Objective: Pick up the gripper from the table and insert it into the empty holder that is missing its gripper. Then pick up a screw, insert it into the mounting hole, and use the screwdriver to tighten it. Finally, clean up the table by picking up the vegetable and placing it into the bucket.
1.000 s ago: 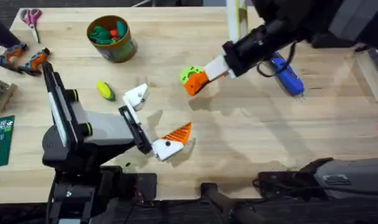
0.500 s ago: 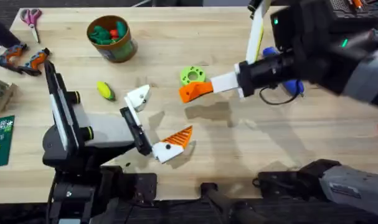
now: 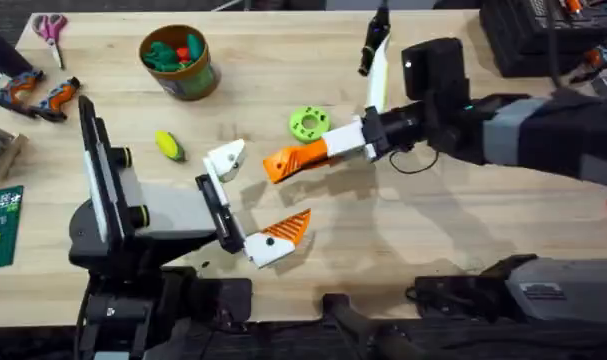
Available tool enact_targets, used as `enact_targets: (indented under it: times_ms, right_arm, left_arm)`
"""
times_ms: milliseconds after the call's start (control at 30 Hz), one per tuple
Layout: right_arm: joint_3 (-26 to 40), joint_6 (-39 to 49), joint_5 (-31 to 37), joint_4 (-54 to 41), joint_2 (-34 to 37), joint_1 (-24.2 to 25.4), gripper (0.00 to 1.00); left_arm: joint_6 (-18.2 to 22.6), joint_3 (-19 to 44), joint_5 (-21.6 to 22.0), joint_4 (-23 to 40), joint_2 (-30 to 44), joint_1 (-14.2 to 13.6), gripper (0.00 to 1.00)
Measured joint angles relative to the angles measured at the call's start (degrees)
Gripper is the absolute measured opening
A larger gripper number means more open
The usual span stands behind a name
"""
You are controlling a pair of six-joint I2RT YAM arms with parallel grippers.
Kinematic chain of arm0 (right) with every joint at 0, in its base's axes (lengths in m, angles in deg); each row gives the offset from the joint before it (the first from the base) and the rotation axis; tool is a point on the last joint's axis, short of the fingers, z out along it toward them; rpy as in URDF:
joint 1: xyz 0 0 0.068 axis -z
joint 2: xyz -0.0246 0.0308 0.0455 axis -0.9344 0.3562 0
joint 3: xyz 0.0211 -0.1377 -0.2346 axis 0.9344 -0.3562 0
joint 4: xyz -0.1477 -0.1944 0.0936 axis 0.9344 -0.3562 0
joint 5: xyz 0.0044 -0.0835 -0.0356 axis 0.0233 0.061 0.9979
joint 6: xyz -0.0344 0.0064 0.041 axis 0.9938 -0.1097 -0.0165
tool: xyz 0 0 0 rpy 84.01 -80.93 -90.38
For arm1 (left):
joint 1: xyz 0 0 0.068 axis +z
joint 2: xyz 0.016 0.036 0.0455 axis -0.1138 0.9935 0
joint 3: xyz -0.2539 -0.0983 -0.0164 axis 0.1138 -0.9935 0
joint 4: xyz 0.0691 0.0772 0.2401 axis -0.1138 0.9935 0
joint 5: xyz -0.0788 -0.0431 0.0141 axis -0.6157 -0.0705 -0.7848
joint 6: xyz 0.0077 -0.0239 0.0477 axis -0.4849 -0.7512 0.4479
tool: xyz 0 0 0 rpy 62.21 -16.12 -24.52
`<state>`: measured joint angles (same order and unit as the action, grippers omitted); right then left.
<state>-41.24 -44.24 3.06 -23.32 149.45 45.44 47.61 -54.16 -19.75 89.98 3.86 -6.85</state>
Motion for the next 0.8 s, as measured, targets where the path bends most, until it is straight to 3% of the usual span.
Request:
enact_targets:
  times_ms: [100, 333, 800]
  right_arm:
    - [0.0, -5.4, -4.2, 5.4, 2.9, -0.7, 0.009]
    - [0.0, -12.7, -5.7, 13.9, 3.4, -2.0, 0.009]
    - [-0.1, -20.1, -0.4, 17.4, 3.4, -4.9, 0.009]
  left_arm:
    - [0.0, 0.0, 0.0, 0.0, 0.0, 0.0, 0.985]
    - [0.0, 0.0, 0.0, 0.0, 0.0, 0.0, 0.985]
    - [0.0, 0.0, 0.0, 0.0, 0.0, 0.0, 0.985]
